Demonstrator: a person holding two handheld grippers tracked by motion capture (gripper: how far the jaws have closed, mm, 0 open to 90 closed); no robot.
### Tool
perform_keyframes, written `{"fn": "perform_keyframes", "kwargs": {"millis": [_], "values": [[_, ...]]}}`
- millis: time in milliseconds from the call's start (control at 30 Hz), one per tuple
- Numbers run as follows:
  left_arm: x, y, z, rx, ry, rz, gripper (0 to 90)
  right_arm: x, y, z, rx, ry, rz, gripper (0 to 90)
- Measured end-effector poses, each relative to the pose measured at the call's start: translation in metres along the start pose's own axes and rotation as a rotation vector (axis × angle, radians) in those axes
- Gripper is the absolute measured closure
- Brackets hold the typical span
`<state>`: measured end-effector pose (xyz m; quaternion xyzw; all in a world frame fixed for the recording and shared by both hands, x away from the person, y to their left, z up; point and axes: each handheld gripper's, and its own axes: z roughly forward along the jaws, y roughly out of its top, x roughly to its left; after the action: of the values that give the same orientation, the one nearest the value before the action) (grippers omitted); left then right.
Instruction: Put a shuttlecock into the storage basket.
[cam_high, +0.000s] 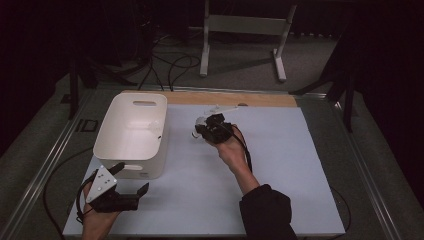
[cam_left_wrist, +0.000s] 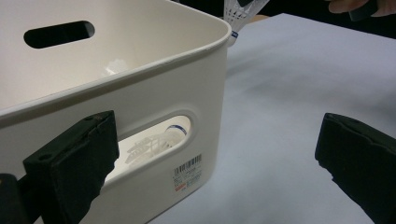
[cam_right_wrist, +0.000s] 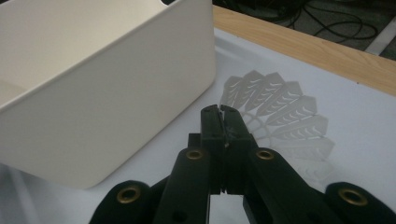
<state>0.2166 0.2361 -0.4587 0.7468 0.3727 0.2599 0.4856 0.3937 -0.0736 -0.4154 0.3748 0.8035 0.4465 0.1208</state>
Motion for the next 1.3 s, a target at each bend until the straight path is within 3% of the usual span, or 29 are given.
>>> {"fn": "perform_keyframes", "kwargs": {"millis": [1300], "values": [[0.0, 0.0, 0.0, -0.002, 0.001, -0.001, 0.5, 0.005, 0.02, -0.013, -0.019, -0.02, -0.02, 90.0]]}}
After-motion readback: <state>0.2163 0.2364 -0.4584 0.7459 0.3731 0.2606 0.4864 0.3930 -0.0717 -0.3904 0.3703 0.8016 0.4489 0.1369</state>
